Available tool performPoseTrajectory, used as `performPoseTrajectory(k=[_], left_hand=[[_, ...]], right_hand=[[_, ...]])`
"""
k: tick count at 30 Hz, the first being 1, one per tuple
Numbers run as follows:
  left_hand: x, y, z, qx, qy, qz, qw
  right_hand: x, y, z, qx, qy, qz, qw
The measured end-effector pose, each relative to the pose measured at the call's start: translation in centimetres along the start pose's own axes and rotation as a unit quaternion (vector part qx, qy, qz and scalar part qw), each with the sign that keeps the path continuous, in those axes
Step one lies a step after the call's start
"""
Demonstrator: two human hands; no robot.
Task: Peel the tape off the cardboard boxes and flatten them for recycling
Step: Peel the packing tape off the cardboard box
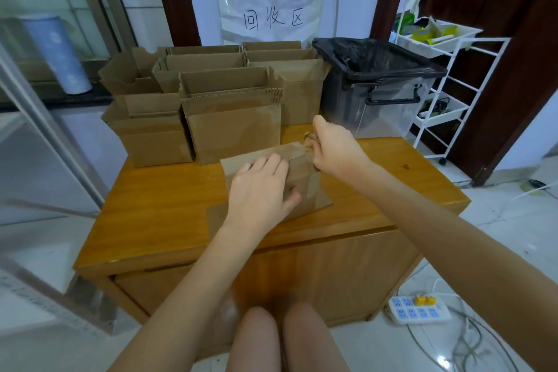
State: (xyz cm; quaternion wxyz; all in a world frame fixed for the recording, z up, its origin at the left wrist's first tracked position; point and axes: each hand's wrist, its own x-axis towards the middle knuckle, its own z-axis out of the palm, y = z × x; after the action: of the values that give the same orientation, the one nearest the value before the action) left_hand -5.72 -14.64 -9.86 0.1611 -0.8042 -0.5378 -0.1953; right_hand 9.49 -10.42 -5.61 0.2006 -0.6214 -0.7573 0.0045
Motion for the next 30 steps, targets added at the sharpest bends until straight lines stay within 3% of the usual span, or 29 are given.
performPoseTrajectory(k=[5,10,13,15,18,23,30], left_hand=[[0.0,0.0,0.0,0.008,-0.001,-0.001,1.000],[0.1,-0.1,0.2,0.005,0.002,-0.014,1.000],[0.0,-0.1,0.0,-0.001,0.016,-0.013,1.000],[0.0,-0.1,0.0,-0.007,0.016,-0.009,1.000],[0.0,-0.1,-0.3,-0.007,0.009,-0.009,1.000],[0.0,-0.7,-0.4,-0.023,-0.007,-0.006,1.000],[0.0,-1.0,-0.3,-0.057,-0.004,-0.014,0.998]], right_hand=[[-0.4,-0.6,-0.2,-0.054,-0.006,-0.012,0.998],[-0.1,-2.6,-0.8,-0.192,-0.062,-0.108,0.973],[0.3,-2.1,-2.2,-0.064,-0.144,-0.062,0.986],[0.4,-1.6,-3.1,0.013,-0.210,-0.044,0.977],[0.4,-1.3,-3.9,0.074,-0.249,-0.029,0.965],[0.4,-1.3,-3.1,0.079,-0.194,-0.017,0.978],[0.8,-0.9,-1.5,0.260,-0.093,0.144,0.950]])
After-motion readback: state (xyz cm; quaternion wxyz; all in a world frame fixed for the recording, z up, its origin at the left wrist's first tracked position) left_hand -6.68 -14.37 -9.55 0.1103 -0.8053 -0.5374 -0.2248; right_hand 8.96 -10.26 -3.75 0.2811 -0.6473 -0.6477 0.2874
